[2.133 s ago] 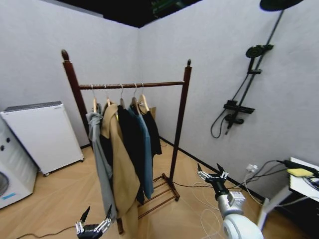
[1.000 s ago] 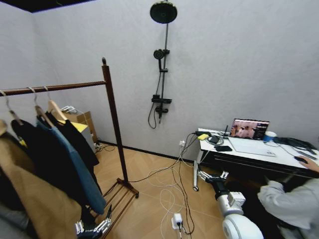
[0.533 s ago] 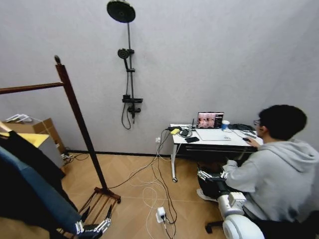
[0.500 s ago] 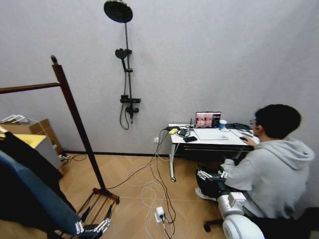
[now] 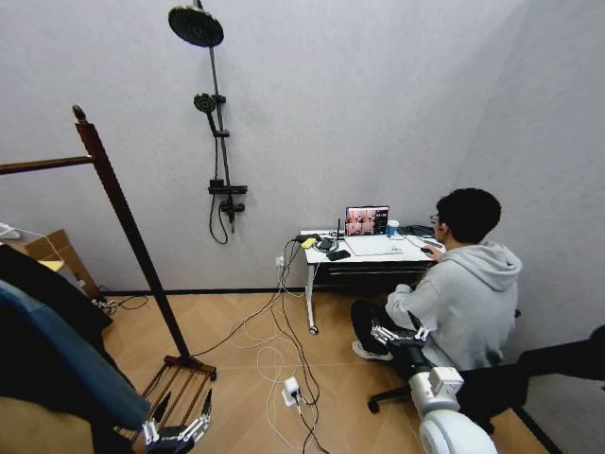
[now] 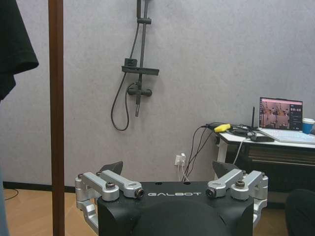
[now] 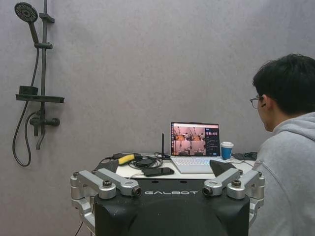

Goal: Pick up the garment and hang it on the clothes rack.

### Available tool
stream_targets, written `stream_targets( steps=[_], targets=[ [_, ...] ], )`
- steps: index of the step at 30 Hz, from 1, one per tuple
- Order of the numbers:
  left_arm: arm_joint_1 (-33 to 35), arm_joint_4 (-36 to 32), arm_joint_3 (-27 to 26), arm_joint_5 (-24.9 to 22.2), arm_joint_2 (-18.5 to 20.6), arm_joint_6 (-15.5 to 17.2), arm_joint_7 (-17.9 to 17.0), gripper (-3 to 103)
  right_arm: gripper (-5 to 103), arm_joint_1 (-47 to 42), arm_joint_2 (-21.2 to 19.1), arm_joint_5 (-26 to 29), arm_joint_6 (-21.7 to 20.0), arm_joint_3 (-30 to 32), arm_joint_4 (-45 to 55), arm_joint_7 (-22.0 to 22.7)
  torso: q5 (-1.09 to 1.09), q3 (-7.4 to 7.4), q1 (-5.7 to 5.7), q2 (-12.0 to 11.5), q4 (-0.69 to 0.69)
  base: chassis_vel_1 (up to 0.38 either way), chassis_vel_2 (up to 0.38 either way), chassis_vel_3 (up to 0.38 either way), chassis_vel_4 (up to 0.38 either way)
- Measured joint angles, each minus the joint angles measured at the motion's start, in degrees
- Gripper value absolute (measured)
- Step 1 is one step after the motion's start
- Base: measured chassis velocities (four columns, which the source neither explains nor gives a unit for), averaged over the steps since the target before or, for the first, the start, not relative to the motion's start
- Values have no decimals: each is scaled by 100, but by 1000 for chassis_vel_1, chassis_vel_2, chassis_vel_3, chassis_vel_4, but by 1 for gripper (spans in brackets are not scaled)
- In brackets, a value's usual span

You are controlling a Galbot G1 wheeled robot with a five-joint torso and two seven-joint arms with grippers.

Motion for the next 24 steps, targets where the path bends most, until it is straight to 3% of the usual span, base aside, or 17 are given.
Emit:
stream_targets(
  steps=[24],
  targets=[
    [0, 0, 0, 0, 0, 0, -1, 100, 100, -34, 51, -47, 86, -46, -98, -48, 1, 0, 0, 1, 1, 227, -235, -232, 233]
  ],
)
